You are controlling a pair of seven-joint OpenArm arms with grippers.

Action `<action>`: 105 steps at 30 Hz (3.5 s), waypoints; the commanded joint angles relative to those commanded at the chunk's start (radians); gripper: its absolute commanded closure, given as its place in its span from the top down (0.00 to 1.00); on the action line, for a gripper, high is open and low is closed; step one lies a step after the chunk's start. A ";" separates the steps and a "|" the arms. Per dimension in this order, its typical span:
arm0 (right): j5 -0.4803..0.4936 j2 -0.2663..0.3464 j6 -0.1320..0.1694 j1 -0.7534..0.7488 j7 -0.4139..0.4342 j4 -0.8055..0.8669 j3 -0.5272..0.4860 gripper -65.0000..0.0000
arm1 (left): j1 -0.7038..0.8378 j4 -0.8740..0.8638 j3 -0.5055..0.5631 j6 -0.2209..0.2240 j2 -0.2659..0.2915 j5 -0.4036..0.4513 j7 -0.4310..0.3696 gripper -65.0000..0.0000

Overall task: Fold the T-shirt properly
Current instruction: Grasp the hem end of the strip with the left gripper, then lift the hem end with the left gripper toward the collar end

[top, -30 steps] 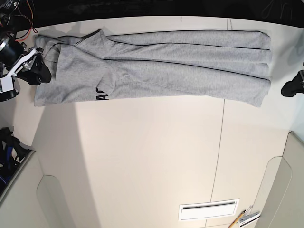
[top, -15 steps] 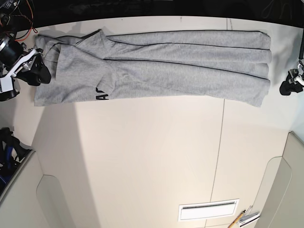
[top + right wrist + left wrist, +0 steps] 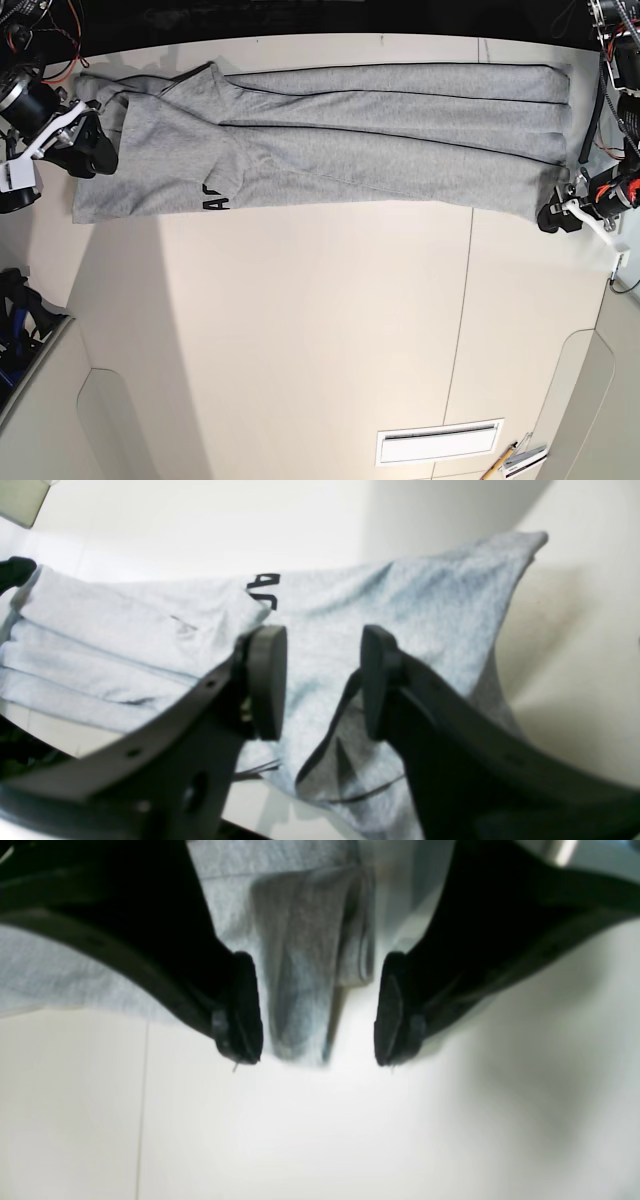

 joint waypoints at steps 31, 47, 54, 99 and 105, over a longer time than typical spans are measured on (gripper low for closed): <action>-0.001 0.001 0.000 -0.003 -0.004 0.000 0.000 0.37 | 0.193 0.327 -0.002 0.000 -0.132 -0.445 0.428 0.00; -0.024 0.008 0.000 -0.003 -0.003 0.000 0.000 0.47 | 0.344 0.343 -0.004 0.000 -0.131 -0.342 0.430 0.30; 0.011 0.008 0.000 0.001 0.001 0.000 0.000 0.63 | 0.344 0.344 -0.082 0.000 -0.131 -0.455 0.406 0.48; -0.153 0.025 0.000 0.128 0.131 -0.358 -0.180 0.00 | 0.576 0.339 -0.315 0.000 0.050 -0.439 0.322 0.72; -0.127 0.025 0.000 0.128 0.126 -0.358 -0.180 0.00 | 0.576 0.339 -0.315 0.000 0.077 -0.471 0.321 0.71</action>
